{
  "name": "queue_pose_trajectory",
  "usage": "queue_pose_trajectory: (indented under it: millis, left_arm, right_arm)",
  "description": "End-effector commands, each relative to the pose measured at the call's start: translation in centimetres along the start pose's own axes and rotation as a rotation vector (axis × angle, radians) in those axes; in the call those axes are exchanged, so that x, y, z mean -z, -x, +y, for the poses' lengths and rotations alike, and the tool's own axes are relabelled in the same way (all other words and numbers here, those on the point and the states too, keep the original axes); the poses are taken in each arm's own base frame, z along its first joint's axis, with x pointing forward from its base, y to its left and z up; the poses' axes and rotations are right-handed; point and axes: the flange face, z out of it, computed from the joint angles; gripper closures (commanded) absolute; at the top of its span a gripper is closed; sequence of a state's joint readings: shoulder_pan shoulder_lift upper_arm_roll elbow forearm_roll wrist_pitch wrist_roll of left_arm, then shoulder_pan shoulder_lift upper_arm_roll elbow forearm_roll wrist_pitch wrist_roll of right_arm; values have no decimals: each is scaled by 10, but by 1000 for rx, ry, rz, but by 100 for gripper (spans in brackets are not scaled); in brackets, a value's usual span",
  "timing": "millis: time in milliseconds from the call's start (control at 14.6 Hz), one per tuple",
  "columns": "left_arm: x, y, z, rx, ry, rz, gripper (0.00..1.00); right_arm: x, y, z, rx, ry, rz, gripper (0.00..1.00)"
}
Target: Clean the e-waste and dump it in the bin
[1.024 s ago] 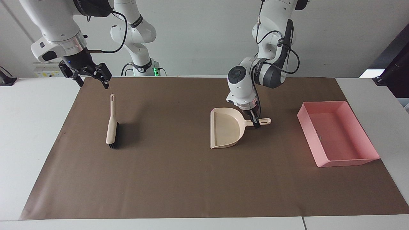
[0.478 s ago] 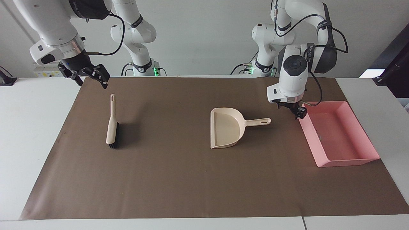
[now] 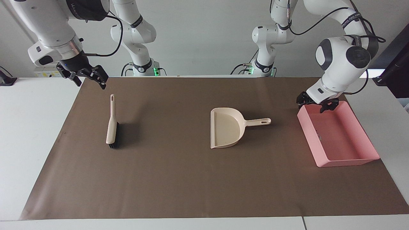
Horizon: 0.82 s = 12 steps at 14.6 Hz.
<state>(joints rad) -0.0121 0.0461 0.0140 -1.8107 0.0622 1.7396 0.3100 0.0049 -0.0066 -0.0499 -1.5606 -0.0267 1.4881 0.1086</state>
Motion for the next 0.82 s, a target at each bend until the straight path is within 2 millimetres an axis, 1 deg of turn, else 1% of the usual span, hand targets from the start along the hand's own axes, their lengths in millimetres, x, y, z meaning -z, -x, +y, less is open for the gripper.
queue_pose_trajectory:
  millis: [0,68,273,410,614,751]
  left_arm:
    - [46,1,-10,112,16,36,2]
    - [57,3,-10,144,16,42,2]
    - [89,11,-1,187,19,49,2]
    - [102,22,8,228,71,69,2]
    - [102,34,11,232,81,52,2]
    - [101,40,14,231,80,56,2]
  right_arm:
    - [0,5,2,10,-10,4,1]
    - [1,5,4,7,-10,5,1]
    - [0,5,3,9,-10,2,1]
    - [0,5,3,10,-10,5,1]
    - [2,5,-1,25,-10,10,1]
    - [6,5,-6,45,-9,25,1]
